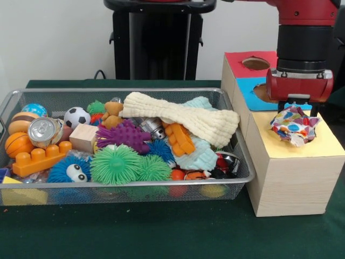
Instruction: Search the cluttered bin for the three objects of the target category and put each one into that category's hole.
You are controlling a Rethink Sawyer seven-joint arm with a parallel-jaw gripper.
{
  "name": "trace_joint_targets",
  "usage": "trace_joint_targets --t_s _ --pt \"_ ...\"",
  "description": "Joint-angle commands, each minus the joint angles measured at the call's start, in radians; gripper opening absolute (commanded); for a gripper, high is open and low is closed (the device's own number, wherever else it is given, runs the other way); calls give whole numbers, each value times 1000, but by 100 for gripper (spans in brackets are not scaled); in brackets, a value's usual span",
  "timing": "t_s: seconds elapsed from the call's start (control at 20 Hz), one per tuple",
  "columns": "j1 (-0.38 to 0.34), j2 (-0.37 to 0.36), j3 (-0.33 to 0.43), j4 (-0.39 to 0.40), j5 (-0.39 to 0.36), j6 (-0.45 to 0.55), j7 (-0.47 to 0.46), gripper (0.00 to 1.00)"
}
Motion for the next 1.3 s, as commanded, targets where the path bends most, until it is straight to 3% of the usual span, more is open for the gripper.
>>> trace_joint_targets --t_s 0.05,0.45,1.3 --pt "-26 -39 -13 79 -18 148 123 100" --pt "-27 -34 -12 73 -16 148 124 100" --pt "16 -95 -64 40 -14 281 130 100"
